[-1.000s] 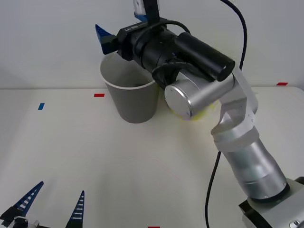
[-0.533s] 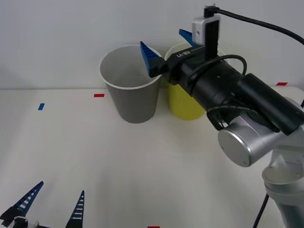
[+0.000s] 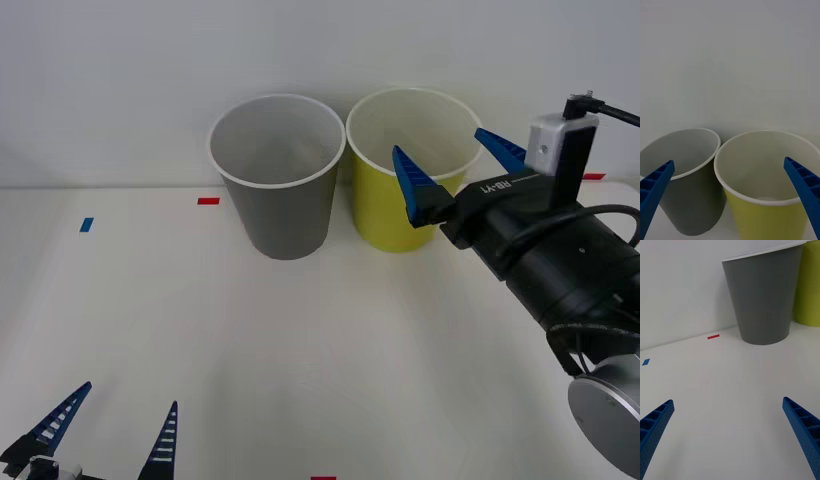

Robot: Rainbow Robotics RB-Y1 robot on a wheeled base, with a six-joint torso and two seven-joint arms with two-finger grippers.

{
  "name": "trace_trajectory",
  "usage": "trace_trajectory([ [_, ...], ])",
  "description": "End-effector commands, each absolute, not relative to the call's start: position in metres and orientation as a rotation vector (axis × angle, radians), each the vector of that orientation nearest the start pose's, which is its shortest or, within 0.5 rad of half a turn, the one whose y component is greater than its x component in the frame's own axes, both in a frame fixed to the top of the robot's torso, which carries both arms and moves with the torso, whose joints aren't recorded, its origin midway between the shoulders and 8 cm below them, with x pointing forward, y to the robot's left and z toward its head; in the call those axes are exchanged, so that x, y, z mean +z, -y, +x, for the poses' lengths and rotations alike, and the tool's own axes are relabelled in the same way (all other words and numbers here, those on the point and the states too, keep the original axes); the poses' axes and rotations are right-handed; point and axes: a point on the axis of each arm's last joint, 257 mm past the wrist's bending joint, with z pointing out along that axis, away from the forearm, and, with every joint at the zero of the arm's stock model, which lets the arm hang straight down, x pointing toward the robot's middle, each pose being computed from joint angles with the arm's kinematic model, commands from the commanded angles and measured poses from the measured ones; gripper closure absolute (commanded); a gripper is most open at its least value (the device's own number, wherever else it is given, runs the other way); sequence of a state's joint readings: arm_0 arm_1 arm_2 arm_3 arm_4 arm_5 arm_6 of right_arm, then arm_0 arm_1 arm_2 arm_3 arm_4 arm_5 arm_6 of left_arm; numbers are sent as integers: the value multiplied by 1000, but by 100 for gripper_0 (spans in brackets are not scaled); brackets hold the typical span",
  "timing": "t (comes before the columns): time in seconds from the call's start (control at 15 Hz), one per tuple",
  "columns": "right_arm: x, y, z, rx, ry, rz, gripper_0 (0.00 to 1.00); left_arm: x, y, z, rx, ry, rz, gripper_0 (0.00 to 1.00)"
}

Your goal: Put cans in the gray bin and PET bottles in the light green bin.

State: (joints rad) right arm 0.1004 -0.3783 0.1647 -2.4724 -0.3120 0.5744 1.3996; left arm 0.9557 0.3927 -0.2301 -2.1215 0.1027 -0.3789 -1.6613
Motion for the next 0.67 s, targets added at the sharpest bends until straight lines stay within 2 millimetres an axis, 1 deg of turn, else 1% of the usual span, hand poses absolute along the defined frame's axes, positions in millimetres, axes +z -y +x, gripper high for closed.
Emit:
trace_trajectory([
  [0.07, -21, 149, 429, 307, -1464, -193, 0, -247, -246, 264, 47, -1622, 244, 0],
  [0.2, -26, 155, 426, 276, -1482, -205, 0, -247, -246, 264, 47, -1622, 244, 0],
  [0.4, -37, 167, 425, 253, -1504, -157, 0, -247, -246, 264, 47, -1622, 244, 0],
  [0.47, -38, 170, 425, 253, -1506, -133, 0, -247, -246, 264, 47, -1622, 244, 0],
  [0.53, -42, 179, 423, 235, -1500, -123, 0, -247, -246, 264, 47, -1622, 244, 0],
  [0.6, -46, 182, 419, 226, -1495, -120, 0, -247, -246, 264, 47, -1622, 244, 0],
  [0.67, -54, 188, 419, 226, -1477, -102, 0, -247, -246, 264, 47, -1622, 244, 0],
])
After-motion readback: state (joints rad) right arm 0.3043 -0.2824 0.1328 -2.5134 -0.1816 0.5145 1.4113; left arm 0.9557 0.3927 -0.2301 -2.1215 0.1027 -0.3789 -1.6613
